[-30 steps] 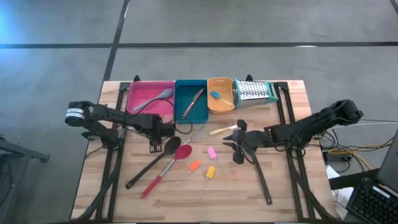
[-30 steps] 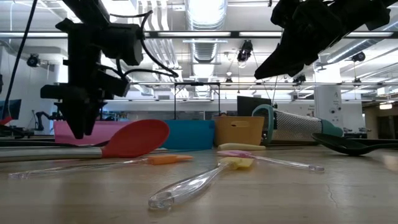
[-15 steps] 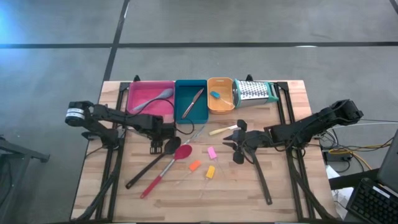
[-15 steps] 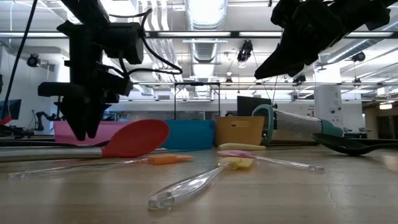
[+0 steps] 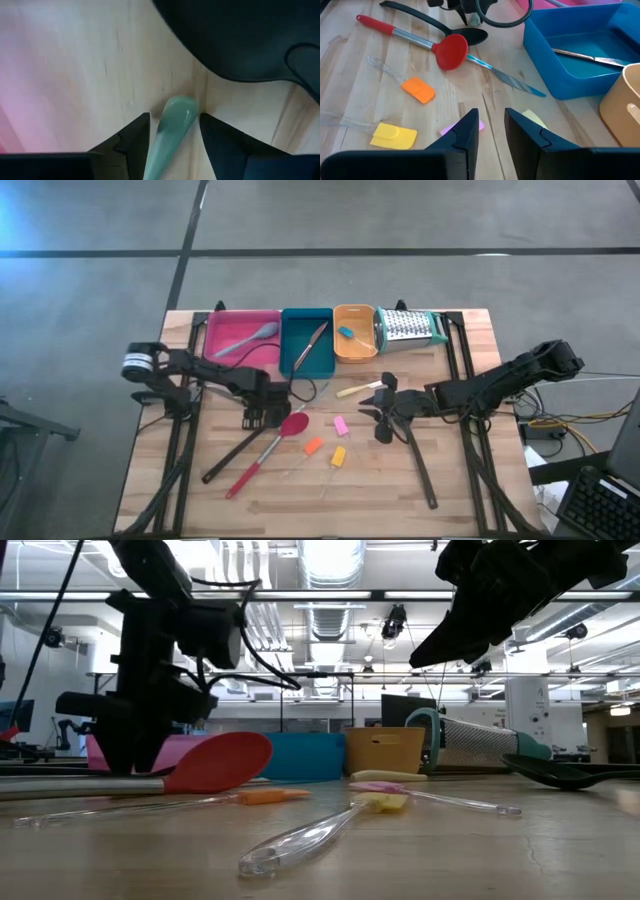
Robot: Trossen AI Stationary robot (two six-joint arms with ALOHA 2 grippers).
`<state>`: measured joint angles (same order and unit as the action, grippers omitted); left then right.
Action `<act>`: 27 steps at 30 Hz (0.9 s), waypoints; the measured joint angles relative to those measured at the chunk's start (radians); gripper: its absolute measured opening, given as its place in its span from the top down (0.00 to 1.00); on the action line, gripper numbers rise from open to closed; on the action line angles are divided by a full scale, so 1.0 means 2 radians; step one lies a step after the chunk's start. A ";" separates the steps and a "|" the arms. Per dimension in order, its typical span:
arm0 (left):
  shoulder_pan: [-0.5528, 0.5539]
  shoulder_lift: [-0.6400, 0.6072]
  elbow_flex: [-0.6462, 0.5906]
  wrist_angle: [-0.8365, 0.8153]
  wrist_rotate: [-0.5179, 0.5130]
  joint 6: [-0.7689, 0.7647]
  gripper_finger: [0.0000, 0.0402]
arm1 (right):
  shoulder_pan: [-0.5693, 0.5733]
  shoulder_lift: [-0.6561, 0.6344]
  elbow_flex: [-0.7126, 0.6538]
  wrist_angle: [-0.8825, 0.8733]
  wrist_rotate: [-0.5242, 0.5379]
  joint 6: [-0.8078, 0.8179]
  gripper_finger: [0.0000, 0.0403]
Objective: Pick & Place Kitchen Items
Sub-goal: Put the green knife into the blue bin
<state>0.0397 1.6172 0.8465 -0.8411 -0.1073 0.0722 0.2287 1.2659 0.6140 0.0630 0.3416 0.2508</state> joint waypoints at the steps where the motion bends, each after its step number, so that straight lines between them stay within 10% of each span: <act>1: 0.000 0.004 0.003 -0.001 0.000 0.004 0.55 | 0.000 0.000 0.000 0.000 0.000 0.000 0.79; 13: 0.001 0.016 0.016 -0.004 -0.001 0.030 0.92 | 0.000 0.000 -0.005 -0.001 0.000 0.000 0.83; 27: 0.002 0.016 0.067 -0.060 -0.027 0.024 0.92 | 0.000 0.000 -0.007 -0.001 0.000 0.002 0.78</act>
<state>0.0434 1.6485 0.9796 -0.9602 -0.1611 0.1200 0.2279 1.2659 0.6006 0.0620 0.3416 0.2543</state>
